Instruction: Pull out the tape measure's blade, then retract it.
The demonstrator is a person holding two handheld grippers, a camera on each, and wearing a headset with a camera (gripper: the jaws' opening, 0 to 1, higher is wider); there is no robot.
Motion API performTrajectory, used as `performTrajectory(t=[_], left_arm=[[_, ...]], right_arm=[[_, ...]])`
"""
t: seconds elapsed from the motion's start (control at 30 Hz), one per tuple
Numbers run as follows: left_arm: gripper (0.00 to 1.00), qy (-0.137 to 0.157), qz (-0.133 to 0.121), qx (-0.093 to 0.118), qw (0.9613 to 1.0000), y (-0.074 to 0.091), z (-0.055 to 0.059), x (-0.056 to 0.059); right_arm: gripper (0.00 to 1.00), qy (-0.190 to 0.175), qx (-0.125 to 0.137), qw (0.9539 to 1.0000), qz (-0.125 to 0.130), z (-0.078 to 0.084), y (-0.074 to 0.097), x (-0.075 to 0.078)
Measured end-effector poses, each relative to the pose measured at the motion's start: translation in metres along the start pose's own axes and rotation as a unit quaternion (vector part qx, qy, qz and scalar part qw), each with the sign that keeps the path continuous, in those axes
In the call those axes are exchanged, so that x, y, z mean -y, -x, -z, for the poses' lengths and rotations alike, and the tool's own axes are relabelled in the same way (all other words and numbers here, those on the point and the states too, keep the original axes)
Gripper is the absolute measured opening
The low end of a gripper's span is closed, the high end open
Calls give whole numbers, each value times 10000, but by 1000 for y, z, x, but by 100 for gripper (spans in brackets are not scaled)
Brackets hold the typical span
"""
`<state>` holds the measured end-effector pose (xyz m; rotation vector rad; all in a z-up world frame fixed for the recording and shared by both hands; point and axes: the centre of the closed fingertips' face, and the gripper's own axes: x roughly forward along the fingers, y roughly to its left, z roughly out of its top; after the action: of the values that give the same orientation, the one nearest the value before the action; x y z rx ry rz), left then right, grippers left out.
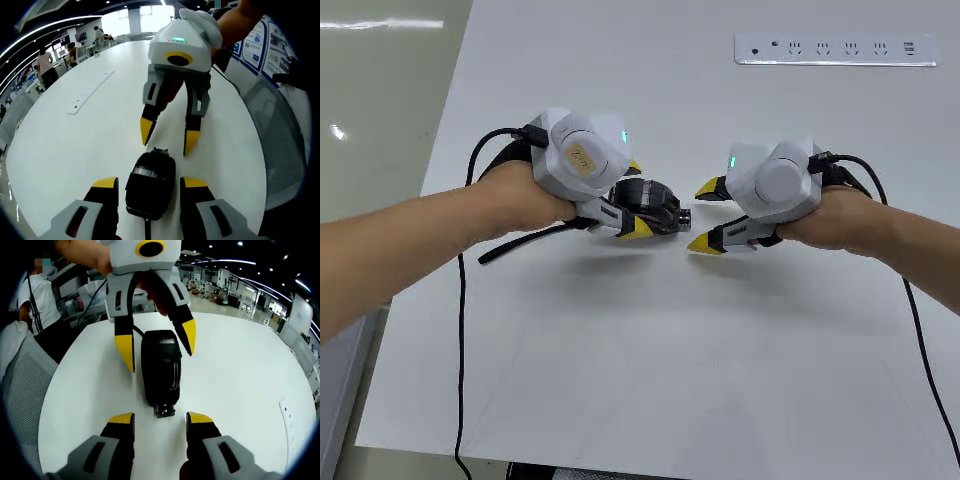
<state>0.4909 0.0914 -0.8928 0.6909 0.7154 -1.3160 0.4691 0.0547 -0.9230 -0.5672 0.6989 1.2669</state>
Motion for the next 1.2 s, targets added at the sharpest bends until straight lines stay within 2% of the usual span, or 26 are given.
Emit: performTrajectory(t=[0.47, 0.87, 1.2], left_arm=[[40, -276, 212, -81, 9994, -4, 0, 3], [36, -407, 340, -148, 9985, -7, 0, 5], [36, -495, 438, -209, 9976, -8, 1, 6]], right_arm=[[33, 72, -11, 10000, 2, -1, -7, 4], [29, 203, -57, 9998, -34, -2, -13, 4], [22, 216, -70, 9997, -46, 1, -17, 7]])
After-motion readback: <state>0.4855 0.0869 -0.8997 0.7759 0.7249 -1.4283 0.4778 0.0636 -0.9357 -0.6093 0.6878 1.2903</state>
